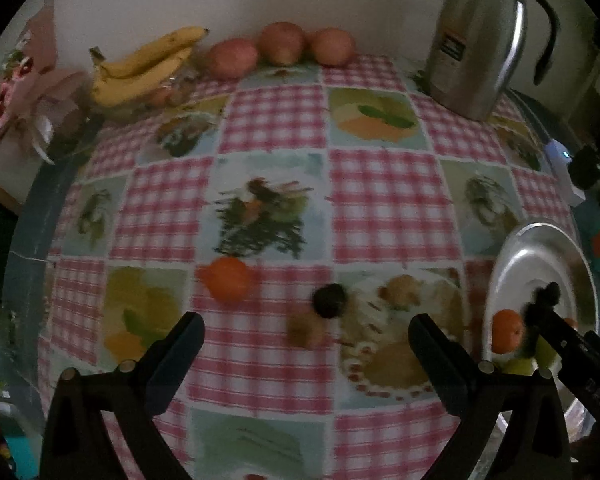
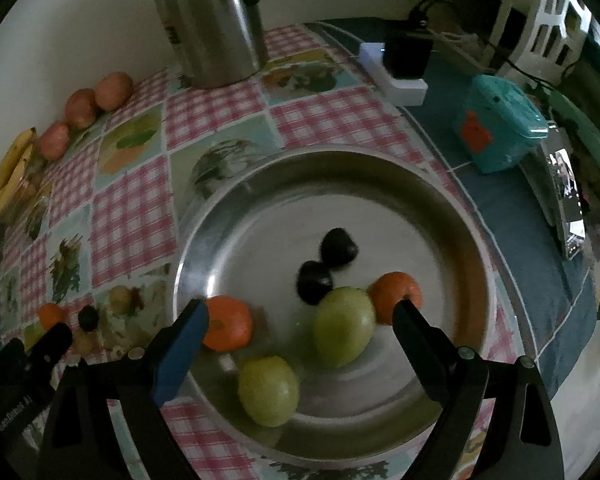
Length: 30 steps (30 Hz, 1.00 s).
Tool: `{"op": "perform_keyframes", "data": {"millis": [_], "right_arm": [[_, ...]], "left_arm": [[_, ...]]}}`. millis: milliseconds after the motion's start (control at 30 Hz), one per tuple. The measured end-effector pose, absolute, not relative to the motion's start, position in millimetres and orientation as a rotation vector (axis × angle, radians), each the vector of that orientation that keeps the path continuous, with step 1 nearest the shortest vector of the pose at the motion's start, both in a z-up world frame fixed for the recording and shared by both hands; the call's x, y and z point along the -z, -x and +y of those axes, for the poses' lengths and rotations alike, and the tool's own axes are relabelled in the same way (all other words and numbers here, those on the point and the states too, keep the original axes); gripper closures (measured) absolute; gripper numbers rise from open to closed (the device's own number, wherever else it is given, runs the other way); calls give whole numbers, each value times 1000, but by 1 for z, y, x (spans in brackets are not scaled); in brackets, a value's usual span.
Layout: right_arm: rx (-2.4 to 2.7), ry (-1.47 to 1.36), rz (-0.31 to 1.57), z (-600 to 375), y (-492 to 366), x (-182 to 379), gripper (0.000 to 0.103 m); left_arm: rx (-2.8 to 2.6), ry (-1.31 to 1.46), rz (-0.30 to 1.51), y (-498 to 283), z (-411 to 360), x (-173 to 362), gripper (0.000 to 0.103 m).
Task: Organize fruits
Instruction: 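Move both open tools away from the plate toward the loose fruits, then lower the left tool toward the loose tangerine while the right tool approaches the fruits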
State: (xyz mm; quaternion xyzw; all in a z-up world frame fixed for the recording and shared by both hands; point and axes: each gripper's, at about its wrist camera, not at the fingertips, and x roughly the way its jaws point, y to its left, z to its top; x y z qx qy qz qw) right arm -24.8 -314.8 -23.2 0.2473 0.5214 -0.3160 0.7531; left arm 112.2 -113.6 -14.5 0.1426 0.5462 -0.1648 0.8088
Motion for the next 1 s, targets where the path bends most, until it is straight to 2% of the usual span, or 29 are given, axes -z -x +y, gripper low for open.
{"op": "perform_keyframes", "data": {"millis": [333, 733, 1000], "right_arm": [[633, -509, 1157, -287, 4, 21, 10], [511, -457, 1179, -237, -25, 21, 10], [450, -443, 1180, -218, -38, 21, 10]], "left_arm": [[220, -279, 1133, -143, -52, 5, 0], [135, -131, 1176, -170, 15, 9, 0], [114, -91, 1181, -177, 33, 10, 0]]}}
